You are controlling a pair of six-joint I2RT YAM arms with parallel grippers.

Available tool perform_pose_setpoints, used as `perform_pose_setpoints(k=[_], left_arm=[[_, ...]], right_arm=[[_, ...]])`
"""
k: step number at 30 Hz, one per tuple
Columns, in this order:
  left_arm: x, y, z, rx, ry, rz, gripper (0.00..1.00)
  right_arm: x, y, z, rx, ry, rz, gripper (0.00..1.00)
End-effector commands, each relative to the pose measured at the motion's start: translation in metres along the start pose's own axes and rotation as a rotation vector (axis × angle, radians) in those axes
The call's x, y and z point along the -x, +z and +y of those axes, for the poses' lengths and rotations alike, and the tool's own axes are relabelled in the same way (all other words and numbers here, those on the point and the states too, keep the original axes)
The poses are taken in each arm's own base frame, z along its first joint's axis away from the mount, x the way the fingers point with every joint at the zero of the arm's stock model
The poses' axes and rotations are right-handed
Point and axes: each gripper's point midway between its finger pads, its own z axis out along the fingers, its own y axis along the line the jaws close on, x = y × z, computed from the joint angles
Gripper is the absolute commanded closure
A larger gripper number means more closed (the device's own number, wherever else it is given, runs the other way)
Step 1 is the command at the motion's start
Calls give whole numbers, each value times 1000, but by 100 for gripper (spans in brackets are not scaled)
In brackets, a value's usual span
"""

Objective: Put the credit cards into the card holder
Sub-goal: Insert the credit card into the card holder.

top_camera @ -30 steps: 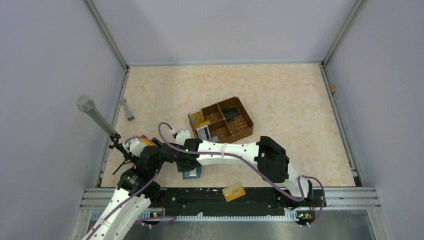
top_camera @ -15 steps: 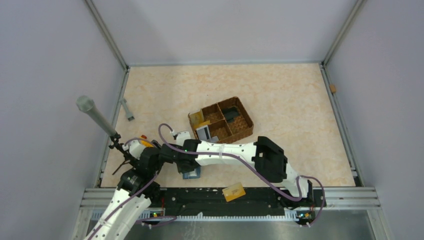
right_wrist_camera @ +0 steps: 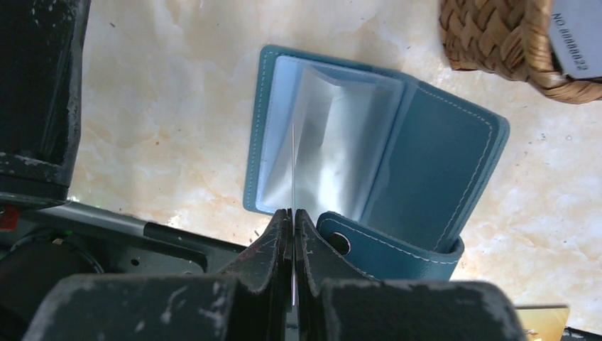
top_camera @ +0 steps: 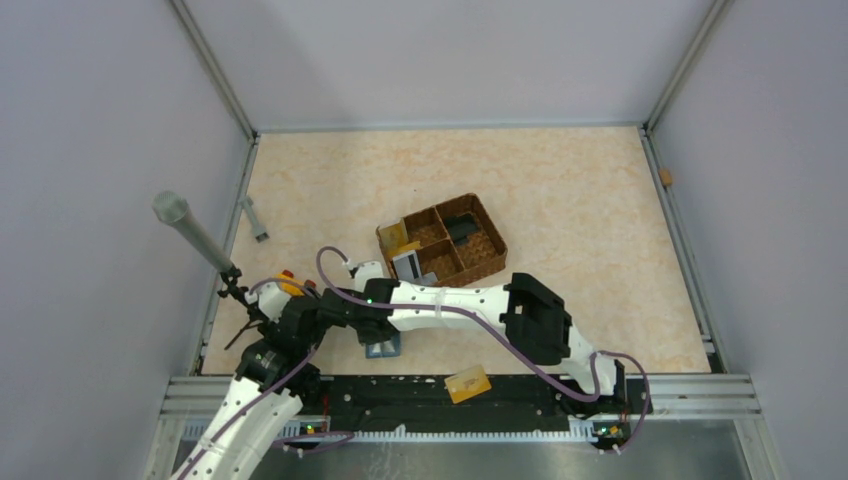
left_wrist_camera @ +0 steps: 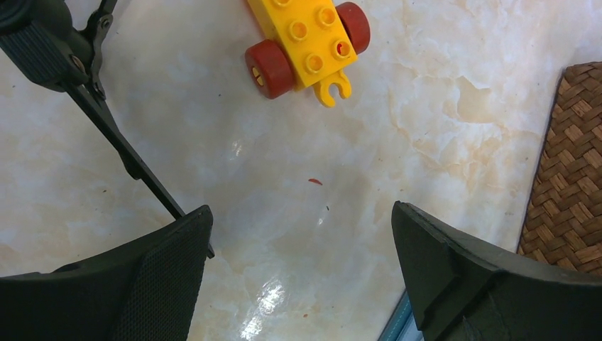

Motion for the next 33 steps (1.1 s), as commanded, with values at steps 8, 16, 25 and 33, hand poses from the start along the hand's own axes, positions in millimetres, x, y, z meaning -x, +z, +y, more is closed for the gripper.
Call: perform_pose_setpoints(k=[8, 16, 25, 33], left_arm=[[36, -20, -63, -250, -84, -105, 1], [26, -25, -82, -360, 16, -60, 1], [-29, -41, -119, -630, 174, 187, 7], [-51, -48, -122, -696, 211, 289, 11]], right_arm=[[43, 70, -24, -149, 78, -150, 100], [45, 57, -41, -195, 67, -165, 100], [28, 23, -69, -136, 102, -164, 100], [8, 5, -99, -95, 138, -150, 100]])
